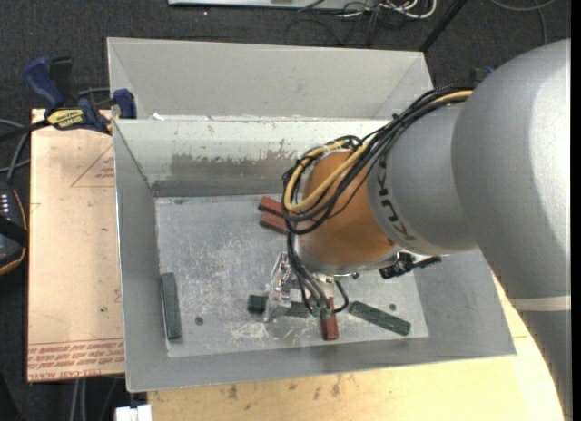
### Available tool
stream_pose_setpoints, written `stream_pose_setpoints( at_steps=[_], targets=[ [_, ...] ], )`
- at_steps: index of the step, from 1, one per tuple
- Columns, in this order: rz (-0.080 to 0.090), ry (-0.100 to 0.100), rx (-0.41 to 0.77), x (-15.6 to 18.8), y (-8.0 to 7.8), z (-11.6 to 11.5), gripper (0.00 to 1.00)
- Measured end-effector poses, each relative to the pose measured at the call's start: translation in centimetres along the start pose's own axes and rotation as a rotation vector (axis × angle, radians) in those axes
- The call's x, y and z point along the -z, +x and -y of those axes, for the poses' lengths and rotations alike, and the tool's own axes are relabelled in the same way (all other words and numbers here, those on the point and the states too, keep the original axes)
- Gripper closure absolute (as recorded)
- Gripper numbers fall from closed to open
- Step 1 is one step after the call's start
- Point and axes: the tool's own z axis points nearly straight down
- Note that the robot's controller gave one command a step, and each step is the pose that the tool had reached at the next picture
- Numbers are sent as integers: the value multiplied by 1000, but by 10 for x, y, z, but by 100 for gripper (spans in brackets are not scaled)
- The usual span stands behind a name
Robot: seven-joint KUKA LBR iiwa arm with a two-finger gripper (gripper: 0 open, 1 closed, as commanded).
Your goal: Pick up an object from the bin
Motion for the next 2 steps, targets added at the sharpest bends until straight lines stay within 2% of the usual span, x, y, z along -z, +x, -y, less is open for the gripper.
stream_pose_setpoints(
  at_steps=[1, 2],
  targets=[
    [-14, 5, -5, 27, 1, -4, 100],
    [-10, 4, 40, 141, -9, -4, 100]
  ],
)
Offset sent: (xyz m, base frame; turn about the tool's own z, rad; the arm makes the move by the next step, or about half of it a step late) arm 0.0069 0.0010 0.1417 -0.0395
